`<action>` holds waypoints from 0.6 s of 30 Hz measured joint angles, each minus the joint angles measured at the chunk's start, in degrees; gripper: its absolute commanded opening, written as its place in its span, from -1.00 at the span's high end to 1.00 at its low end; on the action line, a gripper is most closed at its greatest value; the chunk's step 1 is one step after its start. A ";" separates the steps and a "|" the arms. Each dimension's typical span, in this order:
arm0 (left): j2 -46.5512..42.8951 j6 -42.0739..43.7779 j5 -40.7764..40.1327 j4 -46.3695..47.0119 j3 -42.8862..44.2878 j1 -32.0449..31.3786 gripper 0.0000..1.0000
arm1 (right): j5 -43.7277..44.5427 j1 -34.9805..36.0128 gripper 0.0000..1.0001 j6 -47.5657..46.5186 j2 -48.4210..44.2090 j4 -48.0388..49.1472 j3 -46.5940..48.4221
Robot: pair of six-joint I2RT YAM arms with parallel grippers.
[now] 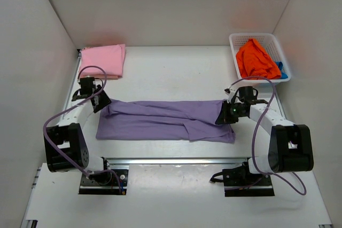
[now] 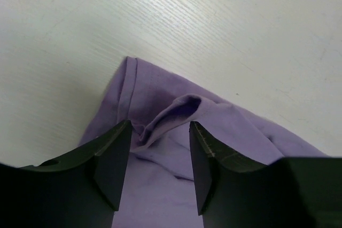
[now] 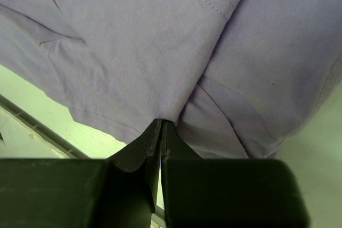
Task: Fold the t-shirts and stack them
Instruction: Fold the other side of the tshirt into a rectangle
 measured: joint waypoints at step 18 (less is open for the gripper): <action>9.46 -1.05 12.04 3.26 4.22 -0.22 0.99 | -0.59 0.00 0.99 0.17 0.00 0.72 -0.24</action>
